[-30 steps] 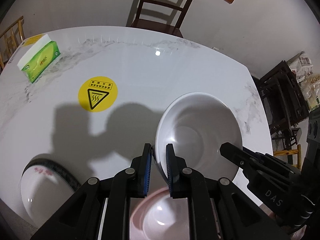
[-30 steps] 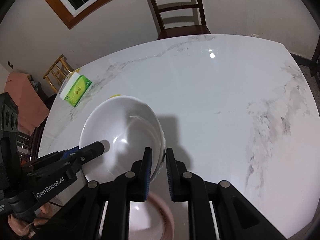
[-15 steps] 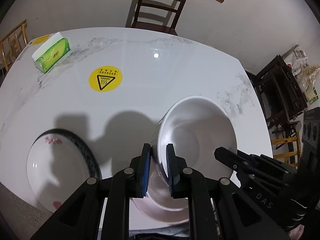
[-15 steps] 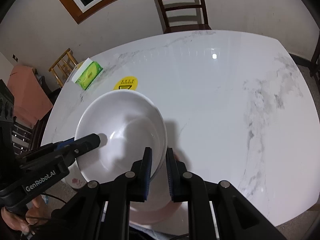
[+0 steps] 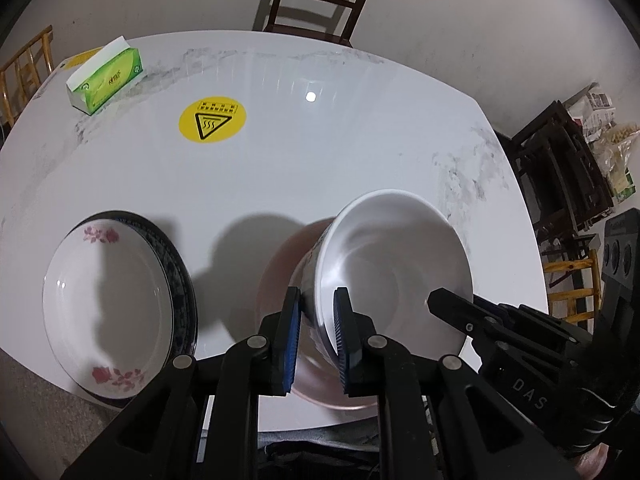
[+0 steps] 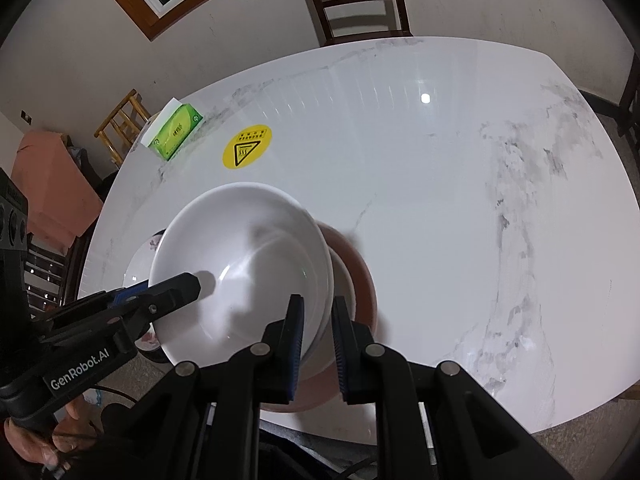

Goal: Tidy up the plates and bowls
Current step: 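Lower the blue-printed bowl into the ribbed bowl with left tool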

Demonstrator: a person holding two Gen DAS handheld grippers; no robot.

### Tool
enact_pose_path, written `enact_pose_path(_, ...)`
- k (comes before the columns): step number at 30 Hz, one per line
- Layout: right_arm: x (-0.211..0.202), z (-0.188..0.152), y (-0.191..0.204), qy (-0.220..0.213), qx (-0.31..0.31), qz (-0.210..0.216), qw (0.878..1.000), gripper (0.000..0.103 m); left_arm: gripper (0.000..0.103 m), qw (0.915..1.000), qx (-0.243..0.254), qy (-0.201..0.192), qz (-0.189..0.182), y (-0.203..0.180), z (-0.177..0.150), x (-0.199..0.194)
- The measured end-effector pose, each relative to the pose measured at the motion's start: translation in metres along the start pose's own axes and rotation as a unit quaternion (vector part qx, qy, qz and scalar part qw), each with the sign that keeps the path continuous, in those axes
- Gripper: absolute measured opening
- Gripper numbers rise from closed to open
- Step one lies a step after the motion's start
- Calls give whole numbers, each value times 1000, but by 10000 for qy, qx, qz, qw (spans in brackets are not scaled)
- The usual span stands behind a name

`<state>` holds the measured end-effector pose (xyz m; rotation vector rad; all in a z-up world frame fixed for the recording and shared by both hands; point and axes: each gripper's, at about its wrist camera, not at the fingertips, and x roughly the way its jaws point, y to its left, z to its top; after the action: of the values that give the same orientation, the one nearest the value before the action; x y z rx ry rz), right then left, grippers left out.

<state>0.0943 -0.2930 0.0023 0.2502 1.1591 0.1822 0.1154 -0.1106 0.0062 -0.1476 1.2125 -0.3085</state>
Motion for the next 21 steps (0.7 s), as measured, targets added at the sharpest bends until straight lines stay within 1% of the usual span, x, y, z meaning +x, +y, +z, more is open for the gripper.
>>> enact_pose_path(9,9,-6,-5,121,67,1,9999,15,13,9999,-38,134,5,2,-7,10)
enact_pose_path(21,18,-7,-5,190,75,-45,9998,15,13,9994,-105,334,26,7,-9,27)
